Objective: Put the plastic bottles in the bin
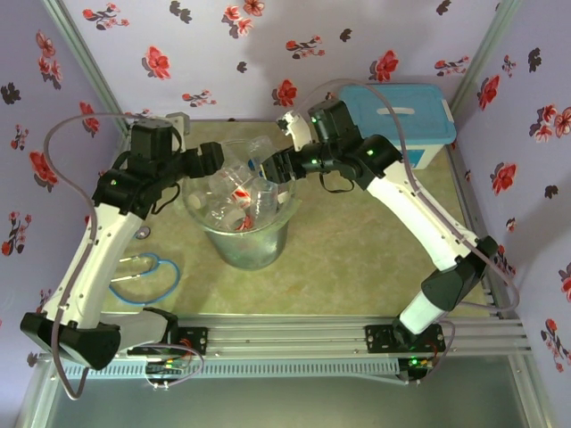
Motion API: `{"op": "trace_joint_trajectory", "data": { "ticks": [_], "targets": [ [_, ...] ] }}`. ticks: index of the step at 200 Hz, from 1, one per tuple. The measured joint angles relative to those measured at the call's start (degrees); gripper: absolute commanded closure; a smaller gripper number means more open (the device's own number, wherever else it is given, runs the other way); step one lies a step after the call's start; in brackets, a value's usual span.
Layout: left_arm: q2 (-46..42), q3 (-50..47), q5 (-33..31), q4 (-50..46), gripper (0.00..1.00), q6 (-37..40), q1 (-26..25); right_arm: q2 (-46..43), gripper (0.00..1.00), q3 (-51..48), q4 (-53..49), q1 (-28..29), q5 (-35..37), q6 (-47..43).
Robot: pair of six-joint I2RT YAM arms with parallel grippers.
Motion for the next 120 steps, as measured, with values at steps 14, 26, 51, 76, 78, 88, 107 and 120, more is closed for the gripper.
{"op": "trace_joint_trajectory", "data": {
  "ticks": [14,26,51,76,78,88,107,120],
  "targets": [
    [-0.28,0.13,-0.15,-0.07,0.10,0.02,0.02,0.07,0.35,0.00,0.00,0.15,0.00,0.00],
    [-0.26,0.59,-0.13,-0.22,0.08,0.09,0.04,0.07,0.36,0.00,0.00,0.22,0.02,0.00],
    [-0.22,2.75,0.04,-0.66,0.03,0.92,0.44,0.07,0.35,0.35,-0.04,0.11,0.11,-0.02],
    [-0.22,6.32,0.46,-0.81,0.00,1.99,2.47,-0.07,0.33,2.19,0.04,-1.25,0.72,-0.02],
    [-0.22,6.49,0.48,-0.79,0.00,2.01,2.62,-0.11,0.33,2.40,0.04,-1.46,0.81,-0.02],
    [-0.22,7.65,0.59,-0.76,0.00,2.56,4.11,-0.48,0.33,3.10,0.20,-2.99,1.11,0.02],
    [-0.24,8.37,0.98,-0.63,0.00,3.48,7.67,-1.95,0.30,3.30,0.42,-7.06,2.56,0.42],
    [-0.28,7.82,1.01,-0.26,0.00,4.04,10.69,-3.61,0.29,2.05,0.87,-10.23,4.11,0.46]
  ]
}}
